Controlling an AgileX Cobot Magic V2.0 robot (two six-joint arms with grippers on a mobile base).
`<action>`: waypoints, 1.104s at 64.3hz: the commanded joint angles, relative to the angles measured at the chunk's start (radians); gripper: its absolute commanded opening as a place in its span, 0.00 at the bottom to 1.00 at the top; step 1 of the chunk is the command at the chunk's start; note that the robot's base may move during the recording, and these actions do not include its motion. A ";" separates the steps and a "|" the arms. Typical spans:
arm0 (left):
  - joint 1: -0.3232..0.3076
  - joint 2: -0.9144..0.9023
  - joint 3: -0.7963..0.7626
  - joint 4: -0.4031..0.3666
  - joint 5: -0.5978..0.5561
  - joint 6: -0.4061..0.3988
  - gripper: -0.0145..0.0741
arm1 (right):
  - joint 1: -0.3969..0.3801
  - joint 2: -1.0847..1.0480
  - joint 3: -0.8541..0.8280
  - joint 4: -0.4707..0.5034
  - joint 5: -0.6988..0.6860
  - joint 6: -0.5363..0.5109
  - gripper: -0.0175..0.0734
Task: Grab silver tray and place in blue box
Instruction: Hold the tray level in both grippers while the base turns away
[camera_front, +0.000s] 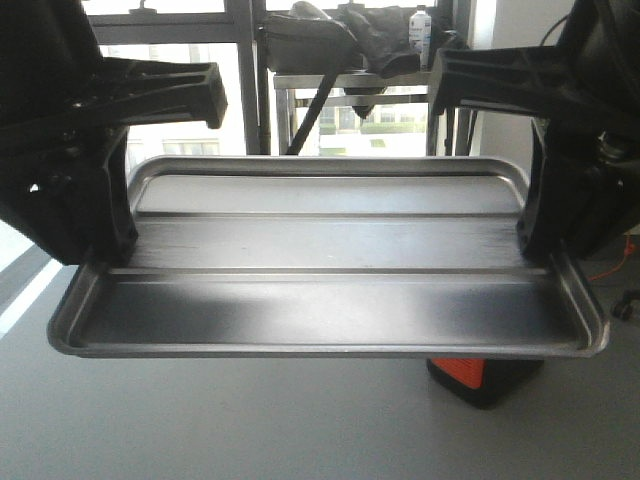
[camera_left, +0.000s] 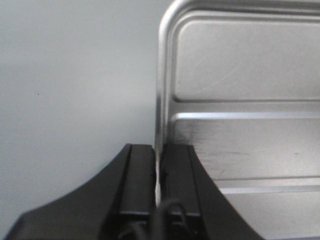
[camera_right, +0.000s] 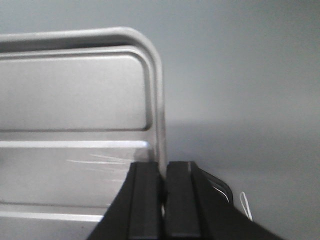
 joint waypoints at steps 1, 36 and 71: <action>-0.005 -0.029 -0.024 0.031 0.007 -0.010 0.16 | -0.004 -0.029 -0.025 -0.047 -0.010 0.000 0.25; -0.005 -0.029 -0.024 0.031 0.007 -0.010 0.16 | -0.004 -0.029 -0.025 -0.047 -0.010 0.000 0.25; -0.005 -0.029 -0.024 0.031 0.007 -0.010 0.16 | -0.004 -0.029 -0.025 -0.047 -0.010 0.000 0.25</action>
